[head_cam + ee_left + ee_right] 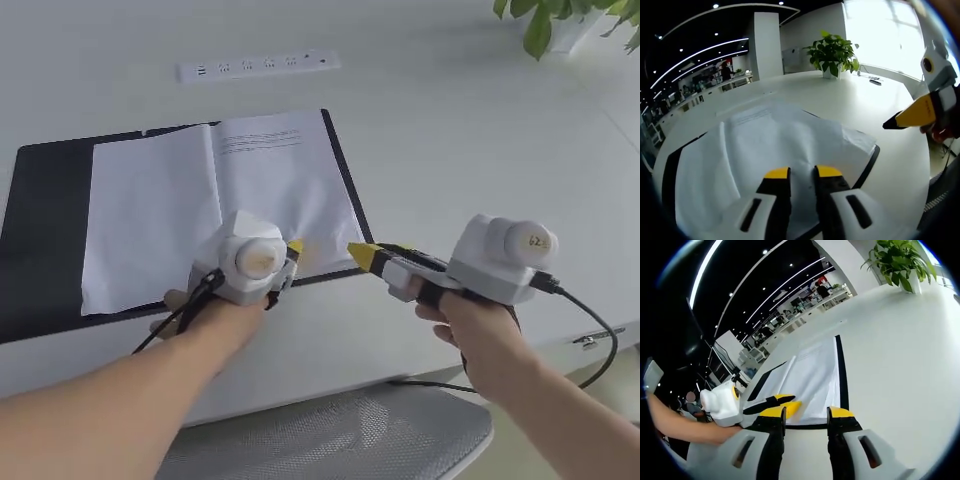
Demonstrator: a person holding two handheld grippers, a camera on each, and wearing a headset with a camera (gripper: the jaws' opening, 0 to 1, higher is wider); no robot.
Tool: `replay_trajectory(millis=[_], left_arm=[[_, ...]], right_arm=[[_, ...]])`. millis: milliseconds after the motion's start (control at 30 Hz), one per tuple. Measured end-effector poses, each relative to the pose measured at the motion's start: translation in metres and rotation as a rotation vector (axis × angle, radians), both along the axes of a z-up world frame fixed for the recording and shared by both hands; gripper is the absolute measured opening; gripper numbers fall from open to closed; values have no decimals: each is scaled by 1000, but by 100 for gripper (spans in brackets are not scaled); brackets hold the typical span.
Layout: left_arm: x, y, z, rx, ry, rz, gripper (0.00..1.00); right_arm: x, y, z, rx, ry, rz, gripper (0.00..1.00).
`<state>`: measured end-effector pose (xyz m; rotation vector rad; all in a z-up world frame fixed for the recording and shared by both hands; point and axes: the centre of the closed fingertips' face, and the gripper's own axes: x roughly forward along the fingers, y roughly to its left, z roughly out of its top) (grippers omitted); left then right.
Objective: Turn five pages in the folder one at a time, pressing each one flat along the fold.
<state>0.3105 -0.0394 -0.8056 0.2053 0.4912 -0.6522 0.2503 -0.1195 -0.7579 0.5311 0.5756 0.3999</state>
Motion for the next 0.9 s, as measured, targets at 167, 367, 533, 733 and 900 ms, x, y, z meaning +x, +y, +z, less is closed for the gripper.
replay_trajectory(millis=[167,367,533,733,900], left_arm=[[-1,0,0,-4,5,3,16],[-1,-1,-1,-3,7,1,16],[-1,-1,-1,-4,7,1,16],[-1,-1,-1,-8,9,4,16],[0,-1,-1,-9,12,5,16]], right_arm=[[12,3,-11,1,32,0,31],[22,4,-25,-1,80,-5,31],[23,6,-25,5,85,-5,21],[21,8,-27,14,97,5,6],[22,9,-24,16,81,-1,0]])
